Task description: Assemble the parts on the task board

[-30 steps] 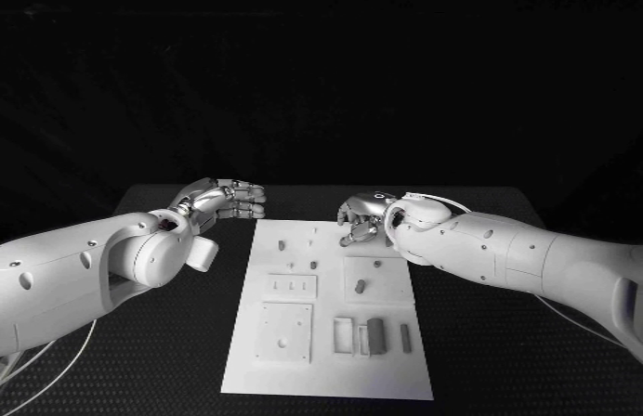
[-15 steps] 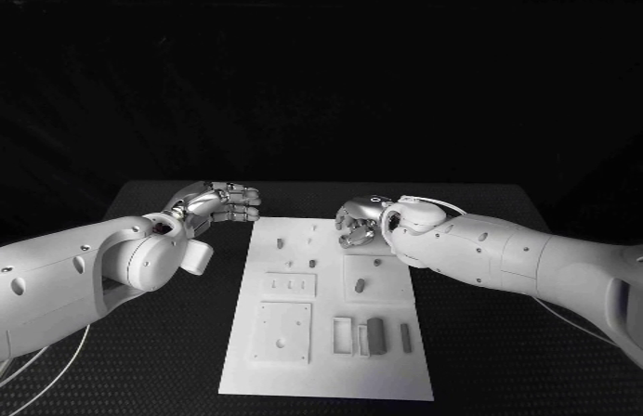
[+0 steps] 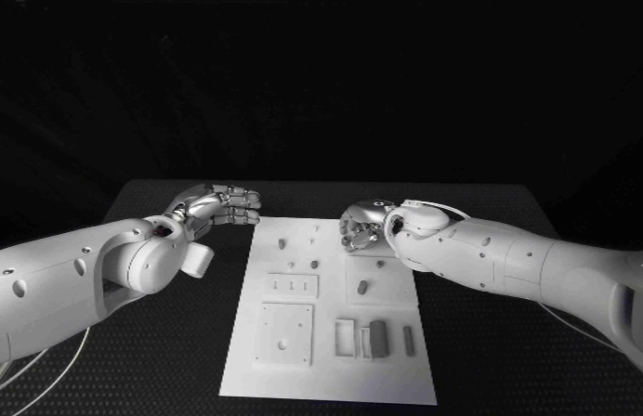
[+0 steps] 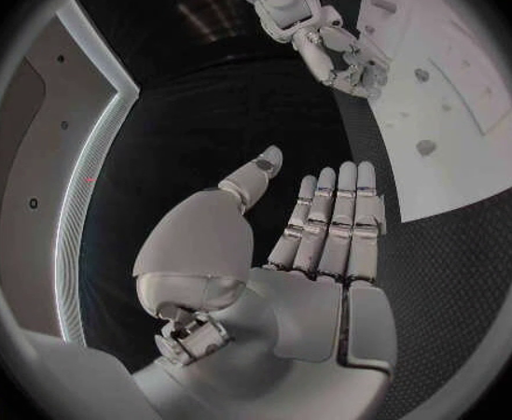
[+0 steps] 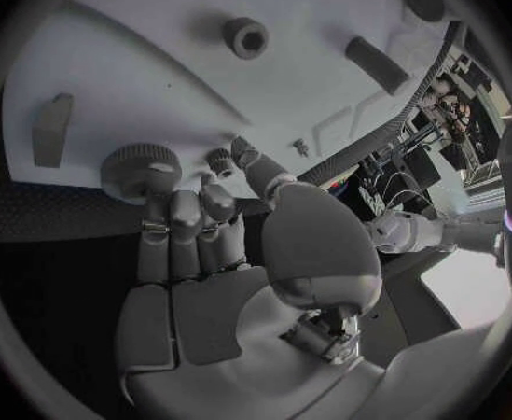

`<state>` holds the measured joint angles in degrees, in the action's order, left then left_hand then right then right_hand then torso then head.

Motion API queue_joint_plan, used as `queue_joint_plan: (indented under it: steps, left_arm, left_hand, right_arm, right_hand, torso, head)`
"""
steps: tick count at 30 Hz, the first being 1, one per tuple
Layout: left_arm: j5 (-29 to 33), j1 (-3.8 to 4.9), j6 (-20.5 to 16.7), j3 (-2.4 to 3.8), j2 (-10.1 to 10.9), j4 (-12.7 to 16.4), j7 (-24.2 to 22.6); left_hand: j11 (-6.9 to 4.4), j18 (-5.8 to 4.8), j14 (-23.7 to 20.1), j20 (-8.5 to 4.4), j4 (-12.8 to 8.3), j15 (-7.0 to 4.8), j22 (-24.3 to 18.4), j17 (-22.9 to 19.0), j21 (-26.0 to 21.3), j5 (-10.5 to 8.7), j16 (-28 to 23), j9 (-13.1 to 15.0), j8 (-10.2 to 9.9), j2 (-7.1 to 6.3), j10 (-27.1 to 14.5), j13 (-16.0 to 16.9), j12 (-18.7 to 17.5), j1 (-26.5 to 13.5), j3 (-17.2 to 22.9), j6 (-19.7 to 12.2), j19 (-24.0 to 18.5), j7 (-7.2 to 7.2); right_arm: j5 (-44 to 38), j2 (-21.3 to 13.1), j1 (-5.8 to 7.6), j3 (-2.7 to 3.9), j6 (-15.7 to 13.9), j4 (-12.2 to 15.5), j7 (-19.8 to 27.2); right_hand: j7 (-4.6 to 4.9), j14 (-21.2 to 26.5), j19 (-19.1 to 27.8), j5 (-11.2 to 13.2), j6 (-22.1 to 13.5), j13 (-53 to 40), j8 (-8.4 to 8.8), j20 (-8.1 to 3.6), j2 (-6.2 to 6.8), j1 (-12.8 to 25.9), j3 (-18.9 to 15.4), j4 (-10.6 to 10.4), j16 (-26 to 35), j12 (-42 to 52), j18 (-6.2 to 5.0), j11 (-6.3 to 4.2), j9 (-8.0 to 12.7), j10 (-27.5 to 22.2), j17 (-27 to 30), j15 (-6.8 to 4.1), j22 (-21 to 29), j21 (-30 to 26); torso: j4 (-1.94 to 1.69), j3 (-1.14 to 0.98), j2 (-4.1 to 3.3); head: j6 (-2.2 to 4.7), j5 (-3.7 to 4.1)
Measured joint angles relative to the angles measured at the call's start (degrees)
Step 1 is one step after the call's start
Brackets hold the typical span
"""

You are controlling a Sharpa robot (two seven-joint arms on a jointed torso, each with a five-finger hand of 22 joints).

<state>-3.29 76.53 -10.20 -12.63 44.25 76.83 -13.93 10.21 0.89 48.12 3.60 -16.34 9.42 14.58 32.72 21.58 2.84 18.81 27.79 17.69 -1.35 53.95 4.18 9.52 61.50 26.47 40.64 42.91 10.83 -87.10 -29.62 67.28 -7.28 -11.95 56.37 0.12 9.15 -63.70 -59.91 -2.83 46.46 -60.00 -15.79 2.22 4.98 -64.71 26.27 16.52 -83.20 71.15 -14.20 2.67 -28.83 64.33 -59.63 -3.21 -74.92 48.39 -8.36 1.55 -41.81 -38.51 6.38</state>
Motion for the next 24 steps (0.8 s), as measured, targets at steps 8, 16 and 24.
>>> queue_joint_plan:
  steps: [8, 16, 24]
  left_arm:
    - [0.0, 0.0, 0.04, 0.0, -0.02, -0.08, 0.03]
    - [0.01, 0.0, 0.11, 0.0, 0.01, -0.1, 0.06]
    - [0.01, 0.0, 0.21, 0.0, -0.01, -0.24, 0.07]
  left_hand:
    - [0.0, 0.0, 0.0, 0.0, 0.0, 0.0, 0.05, 0.0, 0.0, 0.0, 0.0, -0.01, 0.0, 0.0, 0.0, -0.04, 0.0, 0.0, 0.0, 0.0, 0.0, 0.0]
    - [0.0, -0.01, 0.0, 0.0, 0.0, 0.0, 0.05, 0.0, 0.0, 0.0, 0.0, -0.06, 0.0, 0.0, 0.0, -0.04, -0.22, 0.0, 0.0, 0.0, 0.0, 0.0]
    - [0.0, -0.01, 0.0, 0.0, 0.0, 0.0, 0.04, 0.0, 0.0, 0.0, 0.0, -0.11, 0.0, 0.0, 0.0, -0.03, -0.22, 0.0, 0.0, 0.0, 0.0, 0.0]
  right_arm:
    - [-0.33, -0.01, 0.14, 0.13, -0.06, 0.13, -0.02]
    - [-0.65, -0.18, 0.28, 0.27, -0.12, 0.3, -0.02]
    - [-0.86, -0.55, 0.38, 0.34, -0.21, 0.8, 0.08]
  right_hand:
    - [-0.2, -0.28, -0.2, 0.0, 0.74, 0.04, 0.0, -0.19, -0.22, 0.22, 0.24, 0.07, -0.63, 0.33, 0.08, -0.12, -0.27, 0.3, 0.29, -0.27, 0.0, 0.53]
    - [-0.47, -0.49, -0.4, 0.0, 1.43, 0.19, -0.15, -0.37, -0.77, 0.16, 0.94, 0.16, -1.01, 0.33, 0.09, -0.52, -0.43, 0.71, 0.63, -0.48, 0.01, 0.85]
    - [-0.73, -0.61, -0.38, 0.0, 2.54, 0.26, -0.58, -0.38, -1.25, 0.14, 1.26, 0.16, -1.23, 0.63, 0.12, -0.72, -0.69, 1.13, 0.92, -0.59, 0.01, 1.33]
  torso:
    - [0.0, -0.03, -0.32]
    - [-0.07, -0.06, -0.6]
    - [-0.08, -0.08, -0.81]
  head:
    - [0.09, 0.08]
    - [0.14, 0.21]
    - [-0.01, 0.27]
